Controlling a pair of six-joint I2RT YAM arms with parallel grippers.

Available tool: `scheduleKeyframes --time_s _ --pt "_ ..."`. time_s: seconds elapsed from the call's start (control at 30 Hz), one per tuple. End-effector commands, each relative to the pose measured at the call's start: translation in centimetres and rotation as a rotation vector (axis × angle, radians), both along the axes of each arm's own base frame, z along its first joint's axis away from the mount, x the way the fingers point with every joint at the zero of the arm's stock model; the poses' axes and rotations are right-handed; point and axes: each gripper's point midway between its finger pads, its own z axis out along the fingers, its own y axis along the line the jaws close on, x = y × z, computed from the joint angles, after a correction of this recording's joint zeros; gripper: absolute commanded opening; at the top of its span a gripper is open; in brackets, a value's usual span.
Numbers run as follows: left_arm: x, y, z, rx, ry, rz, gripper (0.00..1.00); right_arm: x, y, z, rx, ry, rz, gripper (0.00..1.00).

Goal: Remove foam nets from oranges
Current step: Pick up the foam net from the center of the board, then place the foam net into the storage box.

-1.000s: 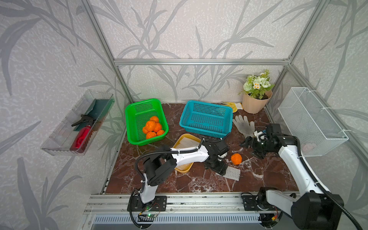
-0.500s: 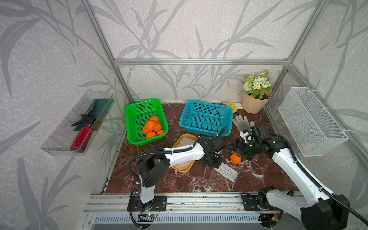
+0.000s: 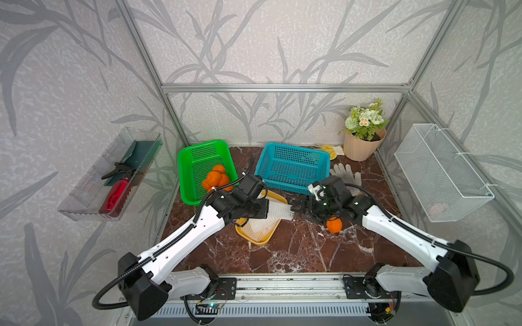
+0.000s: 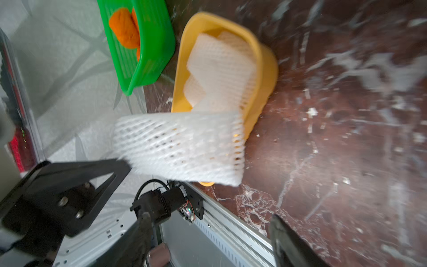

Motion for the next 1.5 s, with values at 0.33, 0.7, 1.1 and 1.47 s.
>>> scheduleKeyframes --time_s 0.33,0.7,1.1,1.47 --pt "-1.6 4.3 -7.8 0.058 0.141 0.086 0.00 3.2 9.9 -7.1 -0.037 0.057 0.072 0.26" --pt "1.4 4.2 2.7 -0.146 -0.104 0.221 0.36 2.8 7.3 -12.0 -0.280 0.098 0.101 0.23" --pt "2.7 -1.1 -8.2 -0.286 0.183 0.221 0.06 3.0 8.4 -9.4 -0.184 0.087 0.093 0.28" --pt "2.6 -0.2 -12.9 -0.144 0.264 0.201 0.04 5.0 -0.7 0.5 -0.187 -0.038 -0.031 0.69"
